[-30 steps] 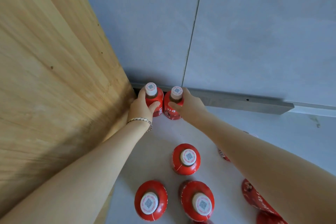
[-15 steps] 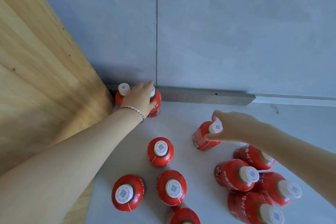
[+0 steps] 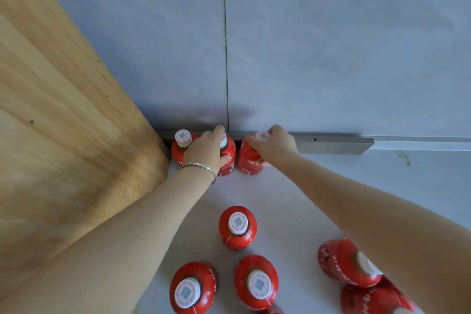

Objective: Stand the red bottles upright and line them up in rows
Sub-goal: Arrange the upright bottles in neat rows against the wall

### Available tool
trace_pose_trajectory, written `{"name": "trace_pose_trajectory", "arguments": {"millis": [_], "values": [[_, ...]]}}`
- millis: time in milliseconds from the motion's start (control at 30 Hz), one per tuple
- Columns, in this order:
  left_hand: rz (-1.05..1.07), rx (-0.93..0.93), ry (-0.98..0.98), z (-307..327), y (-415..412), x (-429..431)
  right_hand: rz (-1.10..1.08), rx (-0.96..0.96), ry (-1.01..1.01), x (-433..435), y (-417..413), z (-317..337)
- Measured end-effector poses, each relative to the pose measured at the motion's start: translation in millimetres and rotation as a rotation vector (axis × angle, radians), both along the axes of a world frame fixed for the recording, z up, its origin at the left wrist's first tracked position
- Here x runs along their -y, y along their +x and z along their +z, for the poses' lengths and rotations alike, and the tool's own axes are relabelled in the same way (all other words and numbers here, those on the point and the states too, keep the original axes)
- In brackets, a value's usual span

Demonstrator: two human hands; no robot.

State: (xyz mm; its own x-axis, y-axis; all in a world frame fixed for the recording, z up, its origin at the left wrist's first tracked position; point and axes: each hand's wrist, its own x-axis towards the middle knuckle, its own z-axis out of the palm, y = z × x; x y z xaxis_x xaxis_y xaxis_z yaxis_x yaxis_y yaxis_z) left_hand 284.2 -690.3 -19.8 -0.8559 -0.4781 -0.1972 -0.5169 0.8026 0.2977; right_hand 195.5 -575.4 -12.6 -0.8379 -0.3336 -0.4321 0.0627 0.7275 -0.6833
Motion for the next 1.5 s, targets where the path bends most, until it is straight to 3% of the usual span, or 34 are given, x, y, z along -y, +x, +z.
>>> {"name": "trace_pose_trajectory", "arguments": {"millis": [67,200,400,600,700,800,900,1033,1267,1500], "values": [[-0.007,0.000,0.000,-0.6,-0.3,0.8,-0.032,0.125,-0.041,7.7,0.8,-1.7],[-0.008,-0.002,-0.017,-2.8,0.5,1.0,0.189,0.012,0.183,-1.9,4.2,-1.2],[0.002,0.023,0.031,-2.6,-1.1,-3.2,0.132,0.149,-0.022,-26.3,24.7,-7.0],[0.040,0.008,0.093,-2.4,-3.3,-4.8,0.743,0.117,0.180,-49.2,83.7,27.0],[0.056,-0.001,0.110,-1.4,-1.7,-7.3,0.919,-0.128,0.352,-45.6,100.9,20.8],[0.062,-0.010,0.096,-3.1,-1.5,-6.3,0.818,-0.186,0.351,-51.4,98.1,14.8],[0.054,-0.026,0.084,-5.4,-0.6,-6.0,0.431,-0.059,0.243,-67.8,79.9,8.9],[0.045,-0.033,0.065,-7.0,-0.6,-5.0,0.095,-0.147,0.184,-80.9,38.7,0.9],[0.044,-0.024,0.054,-5.5,-1.1,-6.0,-0.028,-0.228,0.069,-56.6,-14.4,-9.0],[0.035,0.005,0.051,-5.6,-0.7,-6.3,0.113,-0.192,0.057,-57.0,-16.4,-4.5]]}}
